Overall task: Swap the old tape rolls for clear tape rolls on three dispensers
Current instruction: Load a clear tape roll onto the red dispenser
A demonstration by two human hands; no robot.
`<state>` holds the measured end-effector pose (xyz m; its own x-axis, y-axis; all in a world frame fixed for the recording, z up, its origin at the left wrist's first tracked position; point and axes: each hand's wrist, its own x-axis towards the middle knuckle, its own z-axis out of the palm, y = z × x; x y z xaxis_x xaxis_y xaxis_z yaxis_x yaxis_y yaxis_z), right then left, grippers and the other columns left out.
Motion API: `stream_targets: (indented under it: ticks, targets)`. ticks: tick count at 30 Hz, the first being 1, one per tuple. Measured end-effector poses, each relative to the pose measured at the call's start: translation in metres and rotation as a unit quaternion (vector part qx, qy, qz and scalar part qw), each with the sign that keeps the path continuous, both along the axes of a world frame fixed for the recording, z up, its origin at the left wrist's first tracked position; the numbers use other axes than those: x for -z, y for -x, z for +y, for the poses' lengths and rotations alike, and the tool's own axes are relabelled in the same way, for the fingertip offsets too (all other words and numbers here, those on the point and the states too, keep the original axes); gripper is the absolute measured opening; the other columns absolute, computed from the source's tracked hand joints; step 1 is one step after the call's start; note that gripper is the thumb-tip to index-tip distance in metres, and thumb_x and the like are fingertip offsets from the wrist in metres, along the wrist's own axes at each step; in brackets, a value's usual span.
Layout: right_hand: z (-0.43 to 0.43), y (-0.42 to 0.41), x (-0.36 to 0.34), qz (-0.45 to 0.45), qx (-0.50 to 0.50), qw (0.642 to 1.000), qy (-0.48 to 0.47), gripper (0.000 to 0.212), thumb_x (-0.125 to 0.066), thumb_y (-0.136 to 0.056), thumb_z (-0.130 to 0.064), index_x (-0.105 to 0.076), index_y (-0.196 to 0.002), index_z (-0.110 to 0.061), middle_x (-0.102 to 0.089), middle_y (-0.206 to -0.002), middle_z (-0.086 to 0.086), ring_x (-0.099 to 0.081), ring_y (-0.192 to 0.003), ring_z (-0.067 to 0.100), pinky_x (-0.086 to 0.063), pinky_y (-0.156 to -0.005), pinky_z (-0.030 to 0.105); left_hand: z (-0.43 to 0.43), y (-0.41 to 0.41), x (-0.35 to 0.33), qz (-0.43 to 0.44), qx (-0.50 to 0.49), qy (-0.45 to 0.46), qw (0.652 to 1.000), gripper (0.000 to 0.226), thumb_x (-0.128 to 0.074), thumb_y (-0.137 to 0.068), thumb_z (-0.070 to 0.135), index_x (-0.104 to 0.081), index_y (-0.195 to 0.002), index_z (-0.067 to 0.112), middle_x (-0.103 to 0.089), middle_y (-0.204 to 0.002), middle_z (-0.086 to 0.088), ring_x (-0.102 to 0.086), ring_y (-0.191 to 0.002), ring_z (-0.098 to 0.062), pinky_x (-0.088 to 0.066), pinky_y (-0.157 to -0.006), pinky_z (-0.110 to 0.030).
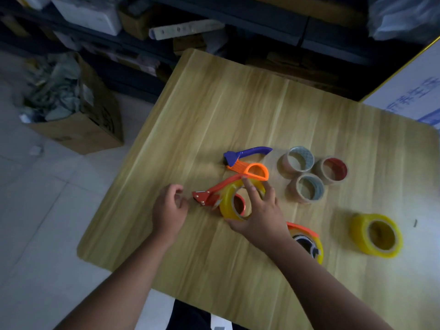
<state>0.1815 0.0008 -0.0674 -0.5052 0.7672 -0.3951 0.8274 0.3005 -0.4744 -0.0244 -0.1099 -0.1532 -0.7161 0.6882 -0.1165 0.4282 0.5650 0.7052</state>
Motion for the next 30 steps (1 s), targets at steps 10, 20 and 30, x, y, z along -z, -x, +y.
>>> stream_targets:
  ticks: [10, 20, 30]
  targets:
    - [-0.021, 0.026, 0.029, -0.103, -0.05, 0.993, -0.032, 0.105, -0.068, -0.068, -0.068, -0.008, -0.151, -0.044, -0.01, -0.156, 0.013, -0.034, -0.131, 0.042, -0.043, -0.099, 0.048, -0.016, -0.057, 0.016, -0.006, 0.027, -0.07, 0.997, 0.028, -0.075, -0.079, 0.033, -0.063, -0.1, 0.018, -0.061, -0.094, 0.001, -0.059, -0.088, -0.018, -0.05, -0.075, -0.04]
    - [-0.017, 0.024, 0.054, -0.113, -0.1, 0.986, -0.07, 0.109, -0.075, -0.067, -0.061, -0.007, -0.152, -0.045, -0.01, -0.157, 0.013, -0.031, -0.131, 0.043, -0.045, -0.098, 0.052, -0.014, -0.035, 0.039, -0.039, 0.046, -0.117, 0.991, 0.008, -0.067, -0.088, 0.011, -0.07, -0.095, 0.01, -0.057, -0.121, -0.008, -0.054, -0.115, -0.012, -0.043, -0.097, -0.021]
    - [0.001, 0.033, 0.063, -0.13, -0.131, 0.982, -0.049, 0.113, -0.076, -0.069, -0.06, 0.003, -0.149, -0.049, 0.003, -0.159, 0.01, -0.028, -0.135, 0.042, -0.044, -0.1, 0.052, -0.005, -0.02, 0.052, -0.009, 0.065, -0.137, 0.988, 0.01, -0.072, -0.084, 0.016, -0.07, -0.085, 0.006, -0.065, -0.116, -0.01, -0.061, -0.109, -0.019, -0.046, -0.092, -0.025]
